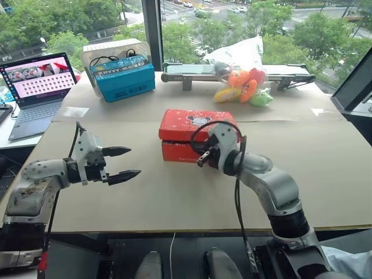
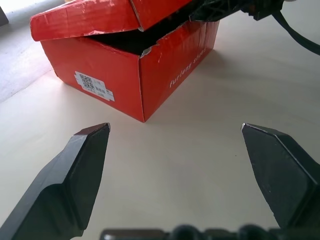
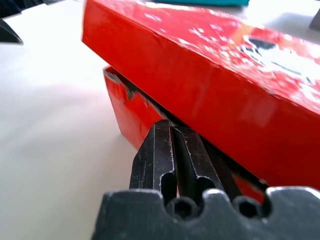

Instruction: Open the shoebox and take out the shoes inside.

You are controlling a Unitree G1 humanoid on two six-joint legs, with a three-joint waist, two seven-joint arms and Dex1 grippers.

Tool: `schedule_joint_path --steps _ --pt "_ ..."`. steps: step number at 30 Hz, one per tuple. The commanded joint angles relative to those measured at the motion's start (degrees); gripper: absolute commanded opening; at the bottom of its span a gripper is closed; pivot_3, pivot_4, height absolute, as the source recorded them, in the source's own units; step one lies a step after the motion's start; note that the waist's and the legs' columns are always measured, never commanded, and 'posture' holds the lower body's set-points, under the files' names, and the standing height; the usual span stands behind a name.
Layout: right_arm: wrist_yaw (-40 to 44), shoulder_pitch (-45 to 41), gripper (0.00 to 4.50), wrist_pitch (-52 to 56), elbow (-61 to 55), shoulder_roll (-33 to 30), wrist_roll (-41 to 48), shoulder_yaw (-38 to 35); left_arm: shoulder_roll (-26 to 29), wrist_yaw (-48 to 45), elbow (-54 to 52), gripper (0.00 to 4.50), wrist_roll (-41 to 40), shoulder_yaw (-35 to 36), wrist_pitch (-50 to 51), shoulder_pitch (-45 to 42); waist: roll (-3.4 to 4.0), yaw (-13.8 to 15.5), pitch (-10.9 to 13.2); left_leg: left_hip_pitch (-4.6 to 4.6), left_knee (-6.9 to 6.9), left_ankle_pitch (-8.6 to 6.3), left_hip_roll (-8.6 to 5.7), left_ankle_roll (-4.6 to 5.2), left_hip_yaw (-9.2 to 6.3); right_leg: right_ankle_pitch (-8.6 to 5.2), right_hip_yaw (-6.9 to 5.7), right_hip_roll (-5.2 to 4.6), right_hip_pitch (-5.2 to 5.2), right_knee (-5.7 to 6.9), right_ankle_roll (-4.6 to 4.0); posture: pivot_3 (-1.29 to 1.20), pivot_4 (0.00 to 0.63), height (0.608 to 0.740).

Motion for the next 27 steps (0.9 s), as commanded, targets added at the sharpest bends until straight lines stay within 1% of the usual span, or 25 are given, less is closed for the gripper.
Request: schedule_joint_path --steps 1,7,14,17,20,23,25,27 --pt "-0.7 -2.6 0.38 0.4 -2.5 0.5 1.2 -2.9 -0.1 0.2 -2.0 4.5 -0.5 0.0 0.2 -0.3 0.0 0.0 0.0 0.0 0.0 0.0 0.0 0.0 0.0 0.0 0.0 0.0 0.0 0.0 0.0 0.0 0.15 0.715" --pt "-1.2 -8.2 0.38 -0.7 0.7 0.8 0.4 -4.7 -0.5 0.5 -2.6 4.5 -0.7 -0.3 0.8 -0.3 0.02 -0.1 0.0 -0.01 0.0 0.0 0.03 0.0 0.0 0.01 0.01 0.04 -0.05 0.0 -0.04 0.0 0.15 0.715" --pt "1.4 -19.1 0.38 -8.1 13.9 -1.4 -3.0 -5.1 -0.8 0.9 -3.7 4.5 -1.4 -0.2 1.8 0.2 0.05 -0.1 0.0 0.0 -0.01 0.0 0.06 0.0 0.0 0.03 0.01 0.09 -0.05 0.01 -0.1 0.0 0.15 0.715" --pt "3.7 -25.8 0.38 -14.0 25.5 -3.6 -6.9 -3.2 -1.0 1.0 -3.9 4.5 -1.4 -0.2 2.1 0.2 0.08 -0.1 0.1 -0.04 -0.01 0.0 0.06 0.0 0.0 0.04 0.01 0.09 -0.1 0.02 -0.12 0.0 0.15 0.715" --pt "3.8 -31.2 0.38 -21.2 38.8 -4.3 -10.8 -1.9 -1.1 1.1 -4.2 4.5 -1.6 -0.1 2.3 0.3 0.09 -0.2 0.1 0.0 -0.05 0.0 0.06 0.0 0.01 0.05 0.02 0.1 -0.08 0.0 -0.15 0.0 0.15 0.715" --pt "4.2 -38.6 0.38 -27.6 50.5 -3.8 -11.4 -4.1 -1.0 1.2 -5.0 4.5 -2.0 0.3 2.7 0.9 0.16 -0.3 0.1 0.0 -0.11 0.0 0.08 0.0 0.01 0.04 0.02 0.11 -0.1 0.0 -0.17 0.0 0.15 0.715" --pt "4.0 -40.3 0.38 -30.2 55.0 -3.7 -12.7 -3.8 -1.0 1.3 -5.2 4.5 -2.2 0.4 2.8 1.2 0.2 -0.3 0.2 -0.06 -0.11 0.0 0.05 0.0 0.03 0.1 0.06 0.1 -0.17 0.0 -0.27 0.0 0.15 0.715" --pt "4.0 -39.9 0.38 -31.9 57.0 -3.5 -13.7 -3.2 -1.0 1.6 -5.6 4.5 -2.3 0.6 3.0 1.5 0.2 -0.4 0.2 -0.08 -0.17 0.0 0.07 0.0 0.02 0.2 0.05 0.12 -0.22 0.03 -0.45 0.0 0.15 0.715"
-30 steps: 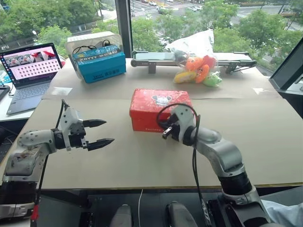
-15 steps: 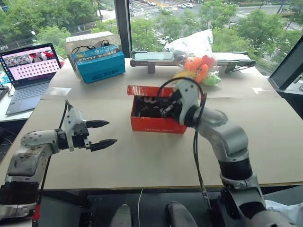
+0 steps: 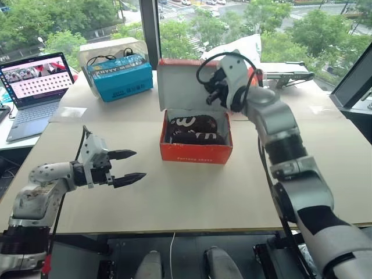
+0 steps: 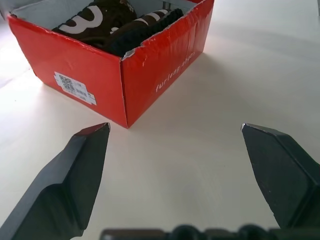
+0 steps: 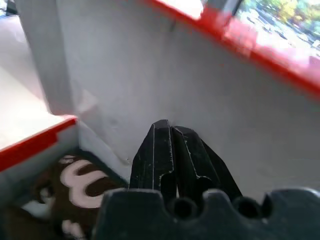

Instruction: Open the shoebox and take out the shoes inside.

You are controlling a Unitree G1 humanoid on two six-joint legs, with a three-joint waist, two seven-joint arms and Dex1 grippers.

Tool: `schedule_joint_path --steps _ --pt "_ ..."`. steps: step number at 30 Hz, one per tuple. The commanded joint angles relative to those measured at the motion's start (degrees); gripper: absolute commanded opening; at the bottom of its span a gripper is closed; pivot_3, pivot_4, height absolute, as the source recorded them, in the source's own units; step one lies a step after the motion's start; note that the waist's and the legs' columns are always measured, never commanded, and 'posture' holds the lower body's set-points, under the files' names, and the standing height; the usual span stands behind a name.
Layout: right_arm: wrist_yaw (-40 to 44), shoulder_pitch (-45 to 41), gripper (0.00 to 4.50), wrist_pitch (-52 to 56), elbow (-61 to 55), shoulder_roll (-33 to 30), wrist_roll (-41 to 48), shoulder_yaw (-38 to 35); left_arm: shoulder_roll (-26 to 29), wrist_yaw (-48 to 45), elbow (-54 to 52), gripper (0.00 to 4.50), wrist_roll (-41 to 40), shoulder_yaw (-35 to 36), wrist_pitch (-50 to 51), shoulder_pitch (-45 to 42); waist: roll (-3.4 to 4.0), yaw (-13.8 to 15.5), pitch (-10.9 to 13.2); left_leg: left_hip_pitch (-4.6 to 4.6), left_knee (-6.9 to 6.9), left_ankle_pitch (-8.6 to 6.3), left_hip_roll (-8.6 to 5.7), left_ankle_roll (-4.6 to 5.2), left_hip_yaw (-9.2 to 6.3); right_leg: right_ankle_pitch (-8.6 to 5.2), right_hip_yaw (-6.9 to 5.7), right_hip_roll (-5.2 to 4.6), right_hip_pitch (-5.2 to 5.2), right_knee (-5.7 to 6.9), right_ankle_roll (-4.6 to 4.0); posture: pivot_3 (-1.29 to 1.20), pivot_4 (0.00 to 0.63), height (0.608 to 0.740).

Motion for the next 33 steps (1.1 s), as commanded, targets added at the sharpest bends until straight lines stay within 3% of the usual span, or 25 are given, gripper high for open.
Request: schedule_joint_path --steps 1,4,8,15,17,22,28,33 --pt "0.1 -1.3 0.38 -5.2 2.5 0.1 -1.8 -0.9 0.5 0.5 -2.5 4.5 -1.0 1.4 0.2 0.3 0.0 0.0 0.0 0.02 -0.03 0.0 0.0 0.01 0.0 0.05 0.0 0.0 0.0 0.01 -0.09 0.0 0.15 0.715" --pt "0.4 -0.1 0.38 -5.1 1.6 0.6 -2.1 -1.2 0.5 0.7 -2.8 4.5 -1.1 1.6 0.3 0.8 0.0 -0.2 0.0 0.01 -0.05 -0.01 -0.01 0.01 0.0 0.07 0.0 -0.01 0.0 0.0 -0.11 0.0 0.15 0.715" --pt "2.0 3.7 0.38 1.6 -8.1 -0.1 0.0 -2.5 0.5 0.8 -3.0 4.5 -1.1 1.6 0.3 1.3 0.01 -0.5 0.0 0.02 -0.05 0.0 -0.01 0.01 0.0 0.07 0.0 -0.01 0.0 0.04 -0.12 0.0 0.15 0.715" --pt "12.0 9.6 0.38 26.2 -32.2 -5.6 8.2 -1.0 0.2 0.2 -2.2 4.5 -0.8 0.5 0.0 0.9 0.13 -0.4 0.1 0.02 -0.05 0.0 -0.01 0.01 -0.03 0.0 -0.02 0.0 -0.01 0.1 -0.03 0.0 0.15 0.715" --pt "14.3 9.7 0.61 30.4 -35.6 -7.0 9.8 0.3 0.0 0.0 -1.5 4.5 -0.6 0.0 -0.1 0.4 0.13 -0.6 0.1 0.06 -0.05 0.0 -0.01 0.01 -0.03 -0.13 -0.01 0.0 0.0 0.11 0.18 0.0 0.15 0.715" --pt "21.7 8.9 2.19 30.0 -37.2 -10.9 8.2 8.9 -1.6 0.2 0.7 4.5 0.4 -1.7 -0.9 -1.7 0.13 -0.8 0.1 0.15 -0.05 0.0 0.01 0.01 -0.02 -0.18 0.0 0.02 0.05 0.11 0.2 0.0 0.15 0.715" --pt "25.5 6.8 4.32 15.9 -23.4 -9.4 1.3 16.0 -2.7 0.5 0.6 4.5 0.4 -2.5 -0.8 -2.5 0.12 -0.9 0.1 0.1 -0.04 0.0 -0.01 0.01 -0.02 -0.18 0.0 0.01 0.03 0.08 0.21 0.0 0.15 0.715" --pt "28.3 3.9 4.42 7.0 -10.9 -7.1 -2.8 17.6 -2.4 0.7 -0.3 4.5 -0.1 -2.0 -0.5 -1.4 0.12 -1.0 0.1 0.1 -0.04 0.0 -0.01 0.01 -0.02 -0.17 0.0 0.01 0.01 0.1 0.2 0.0 0.15 0.715"
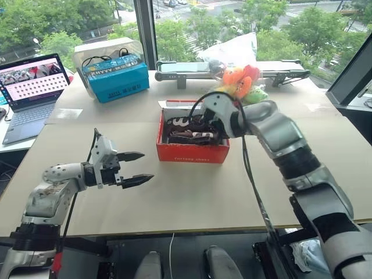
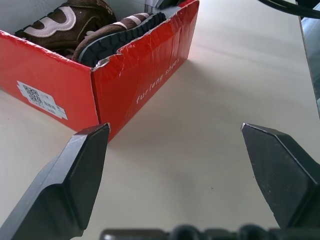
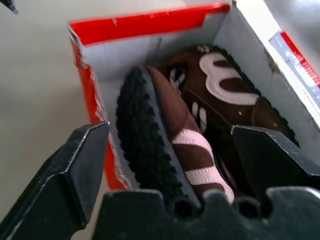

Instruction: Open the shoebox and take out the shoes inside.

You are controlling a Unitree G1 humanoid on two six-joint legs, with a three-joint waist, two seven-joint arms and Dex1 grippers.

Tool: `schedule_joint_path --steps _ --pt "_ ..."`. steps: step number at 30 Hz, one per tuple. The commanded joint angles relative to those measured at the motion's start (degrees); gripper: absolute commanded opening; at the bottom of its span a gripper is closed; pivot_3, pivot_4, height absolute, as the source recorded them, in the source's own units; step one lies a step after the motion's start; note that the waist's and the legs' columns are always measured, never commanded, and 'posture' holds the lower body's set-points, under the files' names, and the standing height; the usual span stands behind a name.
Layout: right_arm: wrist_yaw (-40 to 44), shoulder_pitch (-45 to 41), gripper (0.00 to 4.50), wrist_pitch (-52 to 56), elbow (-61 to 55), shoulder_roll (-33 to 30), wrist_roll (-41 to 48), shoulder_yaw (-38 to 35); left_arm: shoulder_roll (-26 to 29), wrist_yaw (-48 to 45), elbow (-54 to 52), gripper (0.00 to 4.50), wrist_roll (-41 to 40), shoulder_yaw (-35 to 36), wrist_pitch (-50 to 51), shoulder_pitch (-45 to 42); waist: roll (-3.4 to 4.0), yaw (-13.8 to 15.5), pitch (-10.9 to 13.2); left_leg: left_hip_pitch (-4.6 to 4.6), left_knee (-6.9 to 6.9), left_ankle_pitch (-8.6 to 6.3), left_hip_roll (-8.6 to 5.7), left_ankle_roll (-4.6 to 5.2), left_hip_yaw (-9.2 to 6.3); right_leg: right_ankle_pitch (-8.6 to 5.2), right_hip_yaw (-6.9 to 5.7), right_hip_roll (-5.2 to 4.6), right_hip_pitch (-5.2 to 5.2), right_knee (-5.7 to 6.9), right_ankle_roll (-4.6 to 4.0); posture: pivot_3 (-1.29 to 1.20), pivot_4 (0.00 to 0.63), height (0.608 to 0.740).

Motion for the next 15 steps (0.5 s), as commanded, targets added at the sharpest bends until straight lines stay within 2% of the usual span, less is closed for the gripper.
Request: schedule_joint_path --steps 1,12,15 --pt "2.5 -4.7 4.42 -8.2 7.8 1.2 -3.5 0.3 0.4 0.4 -2.0 4.5 -0.4 1.3 -0.4 0.7 0.0 0.0 0.0 0.0 0.0 0.0 0.0 0.0 0.0 0.01 0.0 0.0 0.0 0.0 -0.01 0.0 0.15 0.715" --pt "12.0 -7.9 4.42 -19.8 31.3 7.7 -9.4 2.3 0.9 1.4 -5.0 4.5 -1.4 2.1 0.8 3.4 0.0 -0.1 0.0 0.02 0.0 0.0 0.0 0.0 0.0 0.05 -0.01 0.0 0.01 0.03 -0.09 0.0 0.15 0.715" --pt "11.6 -8.6 4.42 -23.0 37.8 9.3 -12.2 2.7 1.0 1.6 -5.6 4.5 -1.6 2.2 1.2 3.9 0.0 -0.1 0.0 0.06 0.0 0.0 0.0 0.0 0.0 0.07 0.0 0.0 0.04 0.04 -0.11 0.0 0.15 0.715"
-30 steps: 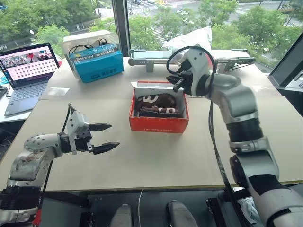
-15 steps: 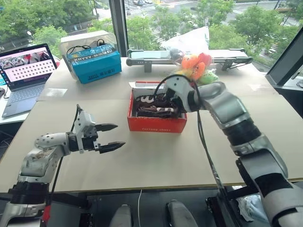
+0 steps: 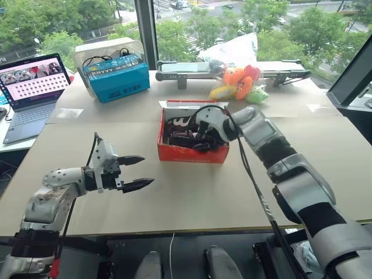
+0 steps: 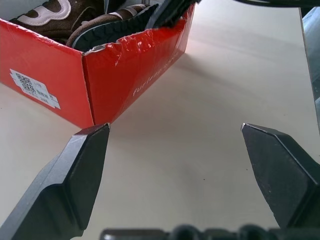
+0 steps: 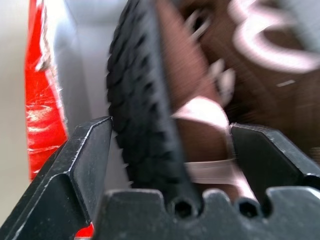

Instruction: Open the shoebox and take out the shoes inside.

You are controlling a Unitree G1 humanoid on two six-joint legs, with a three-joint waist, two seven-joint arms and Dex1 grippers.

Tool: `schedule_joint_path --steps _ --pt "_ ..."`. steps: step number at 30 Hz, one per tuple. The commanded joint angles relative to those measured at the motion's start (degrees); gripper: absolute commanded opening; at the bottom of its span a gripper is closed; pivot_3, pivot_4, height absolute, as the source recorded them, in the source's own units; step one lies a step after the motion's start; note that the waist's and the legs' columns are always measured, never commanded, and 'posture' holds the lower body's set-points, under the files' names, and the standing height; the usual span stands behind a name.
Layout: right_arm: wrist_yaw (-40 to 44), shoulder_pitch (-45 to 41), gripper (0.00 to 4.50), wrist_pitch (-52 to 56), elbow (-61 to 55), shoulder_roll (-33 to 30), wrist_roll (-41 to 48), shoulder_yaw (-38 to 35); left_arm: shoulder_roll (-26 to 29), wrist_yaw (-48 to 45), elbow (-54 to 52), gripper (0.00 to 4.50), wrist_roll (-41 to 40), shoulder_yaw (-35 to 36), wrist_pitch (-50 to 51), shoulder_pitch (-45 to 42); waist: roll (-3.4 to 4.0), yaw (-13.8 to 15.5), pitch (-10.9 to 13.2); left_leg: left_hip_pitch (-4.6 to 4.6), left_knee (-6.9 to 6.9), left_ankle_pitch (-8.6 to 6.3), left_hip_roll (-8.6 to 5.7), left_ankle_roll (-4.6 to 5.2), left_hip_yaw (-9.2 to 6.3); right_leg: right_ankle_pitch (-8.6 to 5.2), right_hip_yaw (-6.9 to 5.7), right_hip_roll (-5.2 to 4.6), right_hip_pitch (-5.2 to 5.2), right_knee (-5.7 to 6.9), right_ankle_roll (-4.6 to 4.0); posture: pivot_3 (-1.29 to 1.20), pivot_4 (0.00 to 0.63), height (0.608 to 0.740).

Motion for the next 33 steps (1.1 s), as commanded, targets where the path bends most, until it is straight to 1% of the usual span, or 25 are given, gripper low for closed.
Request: schedule_joint_path --steps 1,6,9,11,14,18,22,28,29,33 --pt "0.8 -0.6 4.42 -4.1 7.0 1.4 -3.5 0.9 0.8 0.3 -2.4 4.5 -1.3 1.9 0.5 0.4 0.0 0.0 0.0 0.04 0.0 0.0 0.01 0.0 0.0 0.0 0.0 0.01 0.04 0.0 0.0 0.0 0.15 0.715" --pt "-1.6 -2.4 4.42 -7.1 13.3 2.9 -5.7 -1.0 0.6 0.6 -3.0 4.5 -1.3 1.9 0.9 0.6 -0.02 0.2 0.0 0.24 0.0 0.0 -0.01 0.0 0.0 -0.06 0.0 0.0 0.25 0.01 0.1 0.0 0.15 0.715" --pt "-2.8 -3.7 3.69 -7.9 14.4 3.3 -5.8 -2.7 0.5 0.8 -2.7 4.5 -1.2 1.9 1.0 0.2 -0.02 0.2 0.0 0.28 0.0 0.0 -0.01 0.0 0.0 -0.06 0.0 0.0 0.28 0.01 0.1 0.0 0.15 0.715" --pt "-3.0 -4.1 2.96 -8.5 14.6 3.4 -6.2 -3.2 0.5 0.7 -2.3 4.5 -1.0 1.8 0.8 -0.1 -0.01 0.2 0.0 0.25 0.0 0.0 0.0 0.0 0.0 -0.05 0.0 0.0 0.24 0.02 0.09 0.0 0.15 0.715" --pt "-2.8 -4.6 1.98 -8.6 14.6 3.4 -6.8 -3.7 0.4 0.7 -1.6 4.5 -0.7 1.5 0.5 -0.7 -0.02 0.2 0.0 0.24 0.0 0.0 -0.01 0.0 0.0 -0.04 0.0 0.0 0.24 0.02 0.06 0.0 0.15 0.715" --pt "-2.5 -5.0 0.85 -8.7 14.3 3.2 -7.4 -4.5 0.1 0.7 -1.2 4.5 -0.5 1.2 0.4 -1.2 -0.01 0.1 0.0 0.3 0.0 0.0 -0.01 -0.01 0.0 -0.05 0.0 0.0 0.28 0.04 0.09 0.0 0.15 0.715" --pt "-3.8 -6.3 0.85 -8.2 14.1 2.4 -7.5 -5.8 -0.1 0.5 -0.9 4.5 -0.4 0.8 0.3 -1.7 -0.01 0.2 0.0 0.28 0.0 0.0 -0.01 -0.01 -0.01 -0.05 0.0 0.01 0.25 0.05 0.09 0.0 0.15 0.715" --pt "1.9 -9.5 0.85 -4.9 7.9 0.0 -4.8 -8.4 -0.4 0.2 -0.5 4.5 -0.6 0.7 0.5 -2.1 0.03 0.2 0.0 -0.03 0.0 0.0 -0.02 -0.01 -0.01 0.04 0.0 -0.01 -0.03 0.04 -0.08 0.0 0.15 0.715" --pt "3.1 -9.6 0.85 -3.9 6.2 -0.5 -4.4 -8.7 -0.4 0.2 -0.4 4.5 -0.6 0.7 0.4 -2.1 0.03 0.2 0.0 -0.07 0.0 0.0 -0.02 -0.01 -0.01 0.15 0.0 -0.01 -0.06 0.04 -0.25 0.0 0.15 0.715" --pt "6.0 -8.3 0.85 1.6 -3.5 -2.4 -2.0 -11.1 -0.8 0.5 0.1 4.5 -0.4 0.6 0.2 -2.7 0.03 -0.1 0.0 -0.06 0.0 0.0 -0.02 -0.01 -0.01 0.15 0.0 0.0 -0.08 0.05 -0.26 0.0 0.15 0.715"
